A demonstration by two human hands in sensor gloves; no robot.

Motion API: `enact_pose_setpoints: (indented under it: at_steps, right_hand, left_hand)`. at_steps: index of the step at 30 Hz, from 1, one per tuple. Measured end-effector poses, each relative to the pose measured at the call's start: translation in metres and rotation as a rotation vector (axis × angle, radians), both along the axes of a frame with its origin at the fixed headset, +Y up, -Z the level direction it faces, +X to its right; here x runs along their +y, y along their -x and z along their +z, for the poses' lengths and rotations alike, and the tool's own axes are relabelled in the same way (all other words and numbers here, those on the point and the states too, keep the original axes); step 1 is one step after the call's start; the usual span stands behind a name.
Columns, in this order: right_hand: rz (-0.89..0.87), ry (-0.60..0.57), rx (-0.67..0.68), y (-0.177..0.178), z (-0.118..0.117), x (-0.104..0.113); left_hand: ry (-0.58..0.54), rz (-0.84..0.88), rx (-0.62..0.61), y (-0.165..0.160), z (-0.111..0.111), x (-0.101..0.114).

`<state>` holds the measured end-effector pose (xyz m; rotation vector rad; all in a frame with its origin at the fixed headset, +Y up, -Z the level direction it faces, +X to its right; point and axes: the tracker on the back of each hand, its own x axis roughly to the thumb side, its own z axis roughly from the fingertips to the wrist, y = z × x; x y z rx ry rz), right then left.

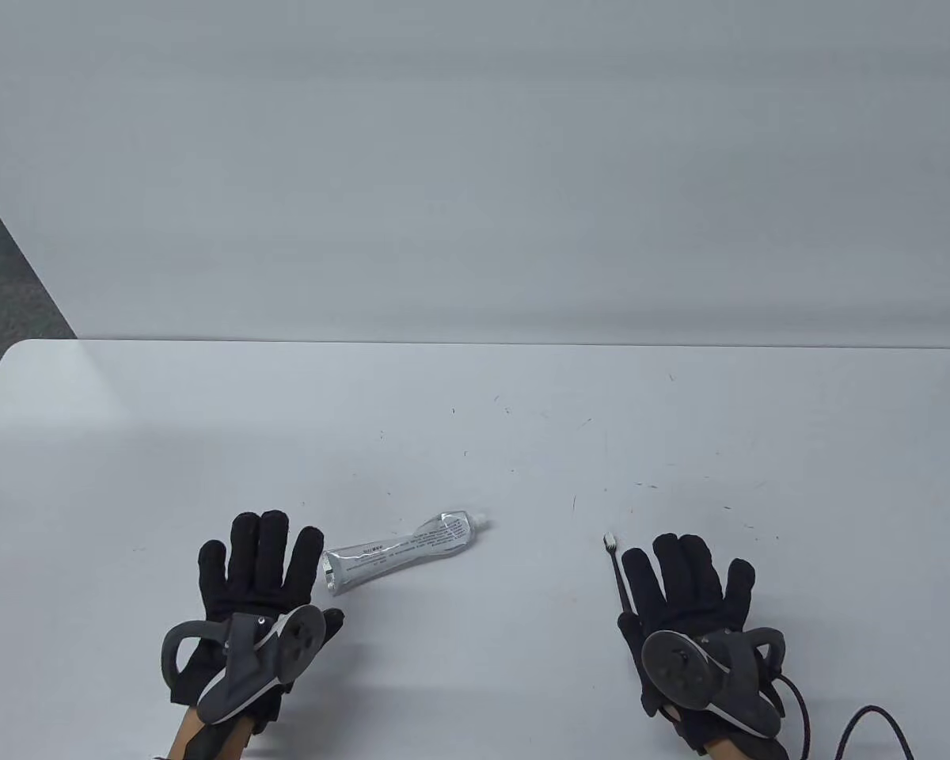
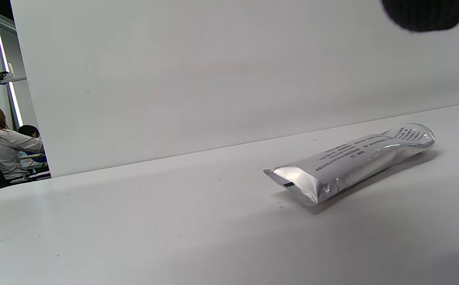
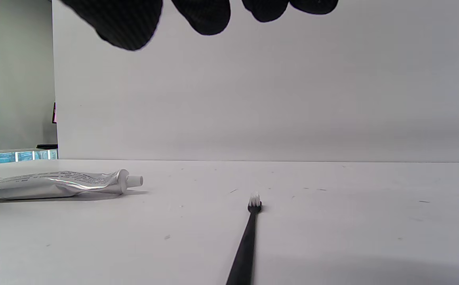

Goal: Squeeze toothpaste onto toothbrush

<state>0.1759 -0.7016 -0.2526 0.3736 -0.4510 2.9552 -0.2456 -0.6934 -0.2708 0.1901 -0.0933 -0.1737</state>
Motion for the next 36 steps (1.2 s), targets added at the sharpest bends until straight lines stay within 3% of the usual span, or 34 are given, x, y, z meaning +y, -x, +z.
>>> enact_pose_setpoints:
  at_steps: [24, 27, 32, 36]
  right_hand:
    - [-0.069, -0.01, 0.023, -0.005, 0.007, 0.007]
    - [-0.104, -0.03, 0.024, -0.008, 0.01, 0.012]
    - [-0.132, -0.039, 0.025, -0.011, 0.012, 0.015]
    - [-0.129, -0.019, 0.028, -0.011, 0.012, 0.014]
  left_hand:
    - [0.005, 0.012, 0.015, -0.001, -0.002, 0.001]
    - [-0.034, 0.052, -0.016, -0.012, -0.002, 0.017]
    - [-0.032, 0.083, -0.092, -0.05, -0.021, 0.044]
    - [0.007, 0.11, -0.095, -0.085, -0.046, 0.042]
